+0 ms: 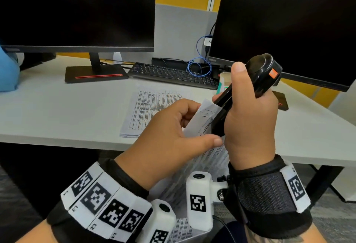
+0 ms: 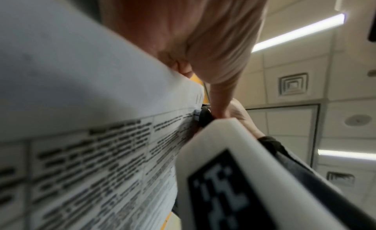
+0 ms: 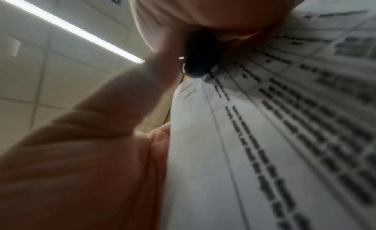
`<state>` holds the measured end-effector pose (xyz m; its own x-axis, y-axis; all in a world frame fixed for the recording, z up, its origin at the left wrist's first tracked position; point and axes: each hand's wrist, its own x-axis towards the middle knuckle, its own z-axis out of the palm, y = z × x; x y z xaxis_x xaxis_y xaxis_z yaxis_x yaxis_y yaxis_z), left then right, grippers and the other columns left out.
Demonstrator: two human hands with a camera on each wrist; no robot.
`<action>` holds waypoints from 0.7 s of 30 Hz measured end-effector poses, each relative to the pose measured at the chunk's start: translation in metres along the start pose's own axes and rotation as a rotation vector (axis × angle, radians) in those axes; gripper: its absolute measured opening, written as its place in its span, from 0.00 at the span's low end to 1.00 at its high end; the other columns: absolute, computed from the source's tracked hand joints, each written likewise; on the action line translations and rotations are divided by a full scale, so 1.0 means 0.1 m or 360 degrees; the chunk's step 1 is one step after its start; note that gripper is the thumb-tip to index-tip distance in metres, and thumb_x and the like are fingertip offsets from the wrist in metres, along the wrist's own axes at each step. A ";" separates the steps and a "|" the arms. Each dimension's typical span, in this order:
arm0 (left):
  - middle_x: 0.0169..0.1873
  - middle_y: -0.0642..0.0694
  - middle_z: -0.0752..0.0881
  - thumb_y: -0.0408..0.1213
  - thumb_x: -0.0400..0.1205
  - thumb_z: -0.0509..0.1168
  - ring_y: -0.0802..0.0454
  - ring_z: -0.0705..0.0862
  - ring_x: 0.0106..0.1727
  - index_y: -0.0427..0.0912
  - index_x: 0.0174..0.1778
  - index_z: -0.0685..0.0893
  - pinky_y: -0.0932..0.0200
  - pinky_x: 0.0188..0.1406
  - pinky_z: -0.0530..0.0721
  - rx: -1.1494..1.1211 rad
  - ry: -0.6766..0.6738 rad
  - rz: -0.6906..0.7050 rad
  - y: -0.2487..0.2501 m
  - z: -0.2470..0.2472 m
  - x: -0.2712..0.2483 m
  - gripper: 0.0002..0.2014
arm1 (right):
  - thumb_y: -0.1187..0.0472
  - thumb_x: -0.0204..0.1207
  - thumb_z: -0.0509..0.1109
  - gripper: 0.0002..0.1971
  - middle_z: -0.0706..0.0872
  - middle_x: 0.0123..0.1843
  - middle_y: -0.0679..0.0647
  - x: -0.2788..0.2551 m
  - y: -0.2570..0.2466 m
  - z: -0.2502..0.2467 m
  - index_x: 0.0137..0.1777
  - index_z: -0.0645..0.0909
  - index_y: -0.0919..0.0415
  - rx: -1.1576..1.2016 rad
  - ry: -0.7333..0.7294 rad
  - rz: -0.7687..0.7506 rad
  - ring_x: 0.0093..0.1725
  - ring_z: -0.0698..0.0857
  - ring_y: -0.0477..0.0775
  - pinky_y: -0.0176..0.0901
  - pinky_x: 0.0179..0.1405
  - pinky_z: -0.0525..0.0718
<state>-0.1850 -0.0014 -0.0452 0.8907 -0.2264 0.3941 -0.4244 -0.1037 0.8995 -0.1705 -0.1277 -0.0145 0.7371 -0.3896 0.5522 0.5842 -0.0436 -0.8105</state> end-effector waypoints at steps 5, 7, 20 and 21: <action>0.41 0.54 0.89 0.54 0.68 0.73 0.58 0.86 0.44 0.52 0.49 0.85 0.47 0.45 0.85 0.0453 0.0065 0.0139 0.07 0.01 0.00 0.17 | 0.45 0.75 0.67 0.16 0.85 0.27 0.52 -0.01 0.02 0.01 0.40 0.80 0.59 0.0034 0.0022 0.0027 0.34 0.89 0.53 0.49 0.39 0.88; 0.39 0.54 0.87 0.54 0.71 0.71 0.59 0.85 0.42 0.50 0.49 0.84 0.52 0.41 0.83 0.0518 0.0086 0.0206 0.05 0.05 -0.04 0.15 | 0.46 0.75 0.68 0.14 0.84 0.26 0.49 -0.02 0.02 0.01 0.37 0.79 0.57 0.0054 0.0028 0.0003 0.32 0.87 0.51 0.46 0.37 0.85; 0.41 0.50 0.88 0.20 0.70 0.71 0.58 0.86 0.47 0.47 0.29 0.85 0.63 0.50 0.84 0.0149 0.0295 0.0392 -0.22 -0.16 0.07 0.15 | 0.43 0.72 0.69 0.15 0.88 0.33 0.54 0.06 0.07 -0.24 0.42 0.81 0.55 0.0237 0.0092 -0.0011 0.38 0.89 0.56 0.49 0.42 0.86; 0.42 0.49 0.88 0.16 0.68 0.72 0.57 0.86 0.48 0.45 0.27 0.84 0.61 0.51 0.84 0.0117 0.0336 0.0447 -0.25 -0.17 0.08 0.17 | 0.42 0.71 0.68 0.14 0.89 0.33 0.54 0.05 0.07 -0.25 0.41 0.82 0.53 0.0203 0.0102 -0.0051 0.38 0.89 0.56 0.47 0.42 0.86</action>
<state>-0.1643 0.0161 -0.0618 0.7486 -0.0517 0.6610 -0.6610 -0.1372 0.7378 -0.1715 -0.1530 -0.0228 0.6967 -0.4479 0.5604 0.6484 0.0590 -0.7590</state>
